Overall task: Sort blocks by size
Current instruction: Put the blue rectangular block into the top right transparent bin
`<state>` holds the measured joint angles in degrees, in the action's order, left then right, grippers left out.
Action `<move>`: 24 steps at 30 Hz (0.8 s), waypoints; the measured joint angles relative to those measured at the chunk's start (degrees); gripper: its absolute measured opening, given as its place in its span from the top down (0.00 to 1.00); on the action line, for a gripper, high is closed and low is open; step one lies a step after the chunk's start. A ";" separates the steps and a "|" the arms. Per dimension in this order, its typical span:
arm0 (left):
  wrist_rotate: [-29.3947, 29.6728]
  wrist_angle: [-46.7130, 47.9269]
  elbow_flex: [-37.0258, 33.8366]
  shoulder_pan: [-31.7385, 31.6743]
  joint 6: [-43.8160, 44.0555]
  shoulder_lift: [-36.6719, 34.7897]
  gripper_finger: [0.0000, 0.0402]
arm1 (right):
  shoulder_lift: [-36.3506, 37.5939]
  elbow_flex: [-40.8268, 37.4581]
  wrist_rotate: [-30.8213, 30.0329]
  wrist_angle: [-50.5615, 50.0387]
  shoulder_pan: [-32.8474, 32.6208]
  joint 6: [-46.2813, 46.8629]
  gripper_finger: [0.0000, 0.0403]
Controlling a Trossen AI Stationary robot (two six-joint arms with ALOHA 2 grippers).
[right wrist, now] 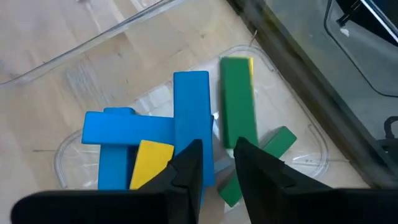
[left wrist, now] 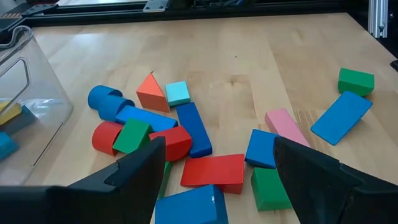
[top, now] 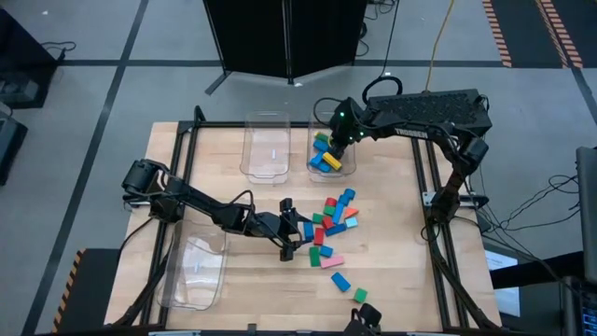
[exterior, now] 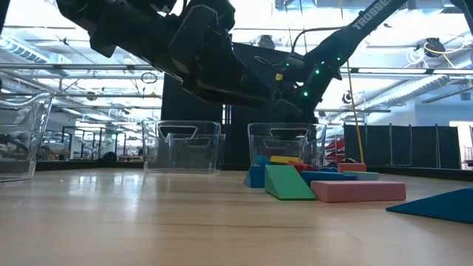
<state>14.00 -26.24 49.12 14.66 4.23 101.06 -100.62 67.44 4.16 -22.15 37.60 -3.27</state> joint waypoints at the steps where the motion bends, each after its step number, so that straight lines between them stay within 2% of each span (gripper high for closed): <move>1: 0.00 0.05 0.00 0.00 0.00 0.00 0.26 | 0.00 0.00 0.00 0.00 -0.02 0.00 0.78; 13: -0.01 0.24 0.00 0.00 0.39 0.00 0.26 | 1.13 0.00 0.07 -2.17 -0.09 -0.90 0.78; 24: 0.69 1.87 0.00 0.09 2.89 0.00 0.26 | 11.89 0.00 0.22 -8.63 -1.92 -4.57 0.89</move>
<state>14.69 -24.37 49.12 14.74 7.12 101.06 -88.72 67.44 4.38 -30.79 35.69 -7.84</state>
